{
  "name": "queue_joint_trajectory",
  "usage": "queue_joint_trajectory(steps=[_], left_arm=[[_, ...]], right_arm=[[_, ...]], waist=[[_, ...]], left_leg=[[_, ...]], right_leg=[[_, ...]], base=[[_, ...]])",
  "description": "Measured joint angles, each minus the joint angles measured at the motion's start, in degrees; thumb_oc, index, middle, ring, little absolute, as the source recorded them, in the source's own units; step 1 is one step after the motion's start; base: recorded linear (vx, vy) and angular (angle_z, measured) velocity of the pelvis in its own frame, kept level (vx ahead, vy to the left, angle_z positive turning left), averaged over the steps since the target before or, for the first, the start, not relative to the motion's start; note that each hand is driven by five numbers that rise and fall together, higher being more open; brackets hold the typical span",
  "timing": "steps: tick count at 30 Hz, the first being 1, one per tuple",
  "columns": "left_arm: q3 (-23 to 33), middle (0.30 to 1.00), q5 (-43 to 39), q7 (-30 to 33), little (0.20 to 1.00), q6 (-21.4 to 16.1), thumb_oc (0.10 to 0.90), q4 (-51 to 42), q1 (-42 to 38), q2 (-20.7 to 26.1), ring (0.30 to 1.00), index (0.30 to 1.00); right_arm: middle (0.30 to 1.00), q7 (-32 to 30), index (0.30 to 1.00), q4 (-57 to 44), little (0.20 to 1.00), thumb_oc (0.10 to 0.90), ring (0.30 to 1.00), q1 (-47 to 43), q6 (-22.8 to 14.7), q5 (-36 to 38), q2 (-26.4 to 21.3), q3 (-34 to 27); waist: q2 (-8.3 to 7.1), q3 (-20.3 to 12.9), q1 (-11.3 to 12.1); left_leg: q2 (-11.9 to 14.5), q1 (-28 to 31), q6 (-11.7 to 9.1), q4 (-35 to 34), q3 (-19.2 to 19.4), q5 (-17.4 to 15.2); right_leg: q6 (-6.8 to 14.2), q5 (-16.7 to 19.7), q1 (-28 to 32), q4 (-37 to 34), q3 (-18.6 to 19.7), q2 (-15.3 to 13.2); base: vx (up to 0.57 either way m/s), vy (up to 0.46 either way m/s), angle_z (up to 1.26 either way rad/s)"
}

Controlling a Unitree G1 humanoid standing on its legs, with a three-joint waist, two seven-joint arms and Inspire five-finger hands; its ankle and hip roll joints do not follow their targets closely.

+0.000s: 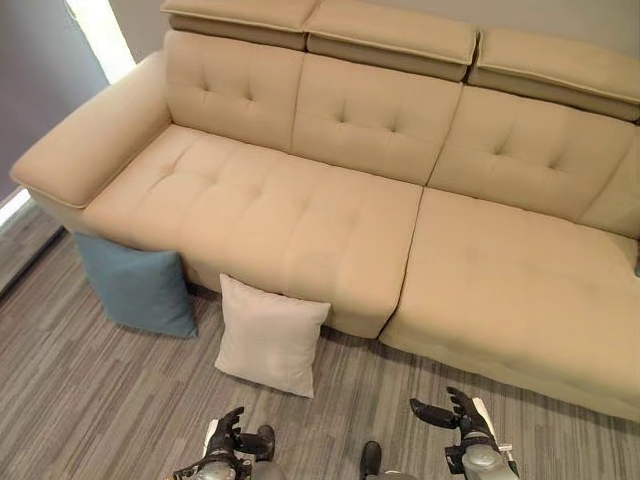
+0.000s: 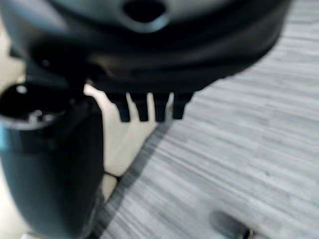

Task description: Pick up all the scattered cushions and arrange them neatly on the sofa.

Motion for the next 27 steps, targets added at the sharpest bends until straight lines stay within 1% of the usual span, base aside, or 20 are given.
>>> queue_joint_trajectory(steps=[1, 3, 4, 5, 7, 8, 10, 11, 12, 13, 14, 15, 16, 17, 18, 19, 20, 21, 22, 27], left_arm=[[0.01, 0.9, 0.35, -0.02, 0.9, 0.05, 0.8, 0.0, -0.85, 0.67, 0.9, 0.9], [0.06, 0.9, 1.05, -0.06, 0.9, 0.04, 0.8, -0.01, -1.24, 1.74, 0.9, 0.9], [0.16, 0.9, 1.19, -0.03, 0.9, 0.07, 0.8, -0.67, -1.84, 2.81, 0.9, 0.9], [0.21, 0.9, 1.28, 0.01, 0.9, -0.17, 0.8, -1.26, -1.5, 3.47, 0.9, 0.9], [0.52, 0.9, 1.61, 0.1, 0.9, -0.16, 0.8, -1.8, -2.32, 5.08, 0.9, 0.9], [0.69, 0.9, 1.63, 0.16, 0.9, -0.2, 0.8, -1.87, -2.55, 5.83, 0.9, 0.9], [1.32, 0.9, 1.61, 0.22, 0.9, -0.19, 0.8, -1.88, -2.47, 6.15, 0.9, 0.9], [2.48, 0.9, 1.62, 0.19, 0.9, -0.33, 0.8, -2.24, -2.46, 6.16, 0.9, 0.9], [2.82, 0.9, 1.61, 0.21, 0.9, -0.39, 0.8, -2.23, -2.39, 6.36, 0.9, 0.9], [2.96, 0.9, 1.62, 0.21, 0.9, -0.41, 0.8, -2.27, -2.54, 6.57, 0.9, 0.9], [3.32, 0.9, 1.6, 0.2, 0.9, -0.46, 0.8, -1.95, -2.69, 6.53, 0.9, 0.9], [3.28, 0.9, 1.6, 0.17, 0.9, -0.34, 0.8, -1.57, -2.19, 6.33, 0.9, 0.9], [3.08, 0.9, 1.6, 0.16, 0.9, -0.34, 0.8, -1.6, -1.87, 6.22, 0.9, 0.9], [2.72, 0.9, 1.65, 0.12, 0.9, -0.13, 0.8, -1.7, -1.95, 5.49, 0.9, 0.9], [2.59, 0.9, 1.64, 0.13, 0.9, -0.15, 0.8, -2.11, -2.35, 4.97, 0.9, 0.9], [2.23, 0.9, 1.66, 0.07, 0.9, -0.19, 0.8, -2.85, -2.26, 4.58, 0.9, 0.9], [2.16, 0.9, 1.66, -0.05, 0.9, -0.15, 0.8, -5.45, -1.18, 4.31, 0.9, 0.9], [2.15, 0.9, 1.65, -0.05, 0.9, -0.2, 0.8, -6.43, -1.13, 4.17, 0.9, 0.9], [2.2, 0.9, 1.63, -0.09, 0.9, -0.2, 0.8, -6.29, -1.02, 3.49, 0.9, 0.9], [2.2, 0.9, 1.63, -1.12, 0.9, 0.02, 0.8, -5.75, -0.94, 2.55, 0.9, 0.9]], right_arm=[[0.9, 0.22, 0.9, 0.19, 0.9, 0.8, 0.9, -0.02, 0.03, -0.02, 1.45, 0.02], [0.9, 0.7, 0.9, 0.3, 0.9, 0.8, 0.9, -0.41, 0.23, -0.02, 2.85, 0.28], [0.9, 1.29, 0.9, 0.32, 0.9, 0.8, 0.9, -0.17, 0.38, -0.04, 3.61, 1.0], [0.9, 1.46, 0.9, 0.38, 0.9, 0.8, 0.9, -1.44, 0.53, -0.03, 4.19, 1.07], [0.9, 2.05, 0.9, 0.33, 0.9, 0.8, 0.9, -2.3, 0.61, -0.05, 4.62, 2.2], [0.9, 2.14, 0.9, 0.88, 0.9, 0.8, 0.9, -3.57, 0.88, -0.05, 4.7, 2.36], [0.9, 2.17, 0.9, 0.69, 0.9, 0.8, 0.9, -4.57, 0.84, -0.07, 4.45, 2.53], [0.9, 2.16, 0.9, 0.54, 0.9, 0.8, 0.9, -4.75, 0.85, -0.07, 4.25, 2.82], [0.9, 2.17, 0.9, 0.54, 0.9, 0.8, 0.9, -4.51, 0.87, -0.08, 4.18, 3.19], [0.9, 2.17, 0.9, 0.55, 0.9, 0.8, 0.9, -4.27, 0.92, -0.07, 4.13, 3.19], [0.9, 2.15, 0.9, 0.57, 0.9, 0.8, 0.9, -4.34, 0.93, -0.05, 4.05, 3.2], [0.9, 1.95, 0.9, 0.54, 0.9, 0.8, 0.9, -4.27, 0.93, -0.04, 3.83, 3.14], [0.9, 1.89, 0.9, 0.5, 0.9, 0.8, 0.9, -4.26, 0.93, -0.05, 3.68, 3.14], [0.9, 1.65, 0.9, -0.39, 0.9, 0.8, 0.9, -3.31, 0.93, -0.02, 3.05, 3.08], [0.9, 1.58, 0.9, -0.59, 0.9, 0.8, 0.9, -2.84, 0.94, -0.02, 2.56, 3.12], [0.9, 1.59, 0.9, -0.57, 0.9, 0.8, 0.9, -2.9, 0.97, -0.03, 1.94, 3.12], [0.9, 1.52, 0.9, -1.08, 0.9, 0.8, 0.9, -3.5, 0.96, -0.04, 1.18, 3.1], [0.9, 1.39, 0.9, -1.5, 0.9, 0.8, 0.9, -3.49, 0.92, -0.05, 0.79, 3.07], [0.9, 1.33, 0.9, -1.52, 0.9, 0.8, 0.9, -4.5, 0.92, -0.06, -0.06, 3.07], [0.9, 1.18, 0.9, -1.64, 0.9, 0.8, 0.9, -6.12, 0.65, -0.04, -0.98, 1.87]], waist=[[-1.17, -0.18, -0.14], [-1.6, -0.11, -0.02], [-1.81, -0.02, -0.22], [-1.59, 0.15, 0.57], [-1.63, 0.31, 1.21], [-1.66, 0.59, 1.96], [-1.44, 1.49, 1.86], [-0.89, 2.16, 1.83], [-1.29, 2.23, 1.51], [-2.21, 2.22, 1.57], [-2.13, 2.56, 1.59], [-2.66, 2.39, 1.43], [-2.15, 2.71, 1.42], [-1.25, 3.27, 0.88], [-0.79, 3.56, 0.81], [-0.15, 3.95, 1.53], [0.45, 4.37, 2.07], [0.46, 4.61, 2.01], [1.31, 5.13, 2.02], [2.3, 5.21, 1.42]], left_leg=[[-2.29, 0.33, 1.17, -0.26, 1.15, -0.41], [-3.39, 0.86, 2.18, -0.45, 2.26, -0.57], [-4.87, 1.33, 3.15, -0.3, 2.93, -1.26], [-4.23, 1.5, 3.42, -0.18, 4.23, -1.45], [-5.06, 1.94, 4.02, -0.29, 6.02, -1.88], [-4.36, 2.09, 4.48, -0.09, 7.87, -2.2], [-4.58, 3.15, 5.02, -0.56, 8.32, -2.8], [-3.92, 4.6, 5.09, -2.33, 7.81, -2.69], [-3.72, 4.77, 4.84, -2.82, 7.38, -2.27], [-3.89, 4.99, 4.75, -3.14, 7.55, -2.15], [-3.78, 5.02, 4.65, -3.13, 7.52, -2.08], [-3.45, 4.92, 4.45, -3.12, 7.36, -1.96], [-3.05, 4.81, 4.02, -3.11, 7.35, -1.34], [-2.5, 3.85, 3.54, -2.21, 5.23, -0.98], [-2.63, 3.32, 3.46, -1.79, 4.07, -1.0], [-2.15, 3.18, 2.99, -1.62, 3.78, -0.9], [-1.7, 1.19, 2.09, 1.39, 3.59, -1.38], [-2.12, 0.01, 2.03, 3.38, 3.37, -1.44], [-1.99, -0.36, 1.88, 5.15, 3.29, -1.32], [-0.91, 0.23, 1.43, 7.82, 3.39, -1.09]], right_leg=[[0.59, 1.0, -0.43, -0.06, 0.64, -1.8], [1.32, 1.47, -0.64, 0.07, 1.7, -3.42], [2.19, 2.38, -1.09, 0.8, 1.74, -4.25], [2.57, 2.44, -2.51, 2.71, 1.83, -4.54], [2.62, 3.05, -4.39, 4.78, 1.6, -5.04], [2.49, 4.19, -6.1, 6.35, 1.25, -5.0], [1.89, 4.94, -6.25, 7.56, -0.54, -4.67], [4.54, 0.44, -7.24, 9.74, 0.83, -2.67], [4.66, -1.07, -7.16, 10.18, 2.28, -0.47], [2.31, -2.8, -7.24, 10.01, 1.25, 1.25], [0.41, -3.31, -7.3, 9.84, 2.37, 2.23], [-0.46, -2.76, -7.02, 8.84, 2.27, 2.69], [-0.65, -2.6, -6.51, 7.85, 1.99, 3.14], [-0.29, -2.12, -4.02, 4.62, 3.5, 5.1], [-0.86, -1.58, -3.1, 2.93, 4.77, 5.92], [-1.2, -1.39, -3.23, 2.22, 4.41, 6.24], [-1.54, -1.31, -3.23, 2.0, 3.84, 6.39], [-2.38, -0.67, -3.05, 1.78, 3.32, 6.02], [-2.55, -0.6, -2.26, 1.48, 3.03, 5.93], [-3.94, -0.56, 1.44, -2.21, 3.35, 6.48]], base=[[0.03, 0.214, -0.27], [0.0, 0.256, -0.24], [-0.02, 0.245, -0.38], [-0.04, 0.198, -0.57], [-0.02, 0.177, -0.6], [0.03, 0.152, -0.53], [0.05, 0.13, -0.39], [0.04, 0.046, -0.04], [0.0, 0.0, 0.0], [0.0, -0.002, 0.08], [0.05, -0.056, 0.01], [0.06, -0.082, 0.0], [0.06, -0.098, 0.33], [0.01, -0.064, 0.54], [-0.01, -0.054, 0.6], [-0.01, -0.042, 0.32], [0.01, -0.022, 0.14], [0.04, 0.007, 0.13], [0.07, 0.026, 0.11], [0.1, 0.069, -0.02]])
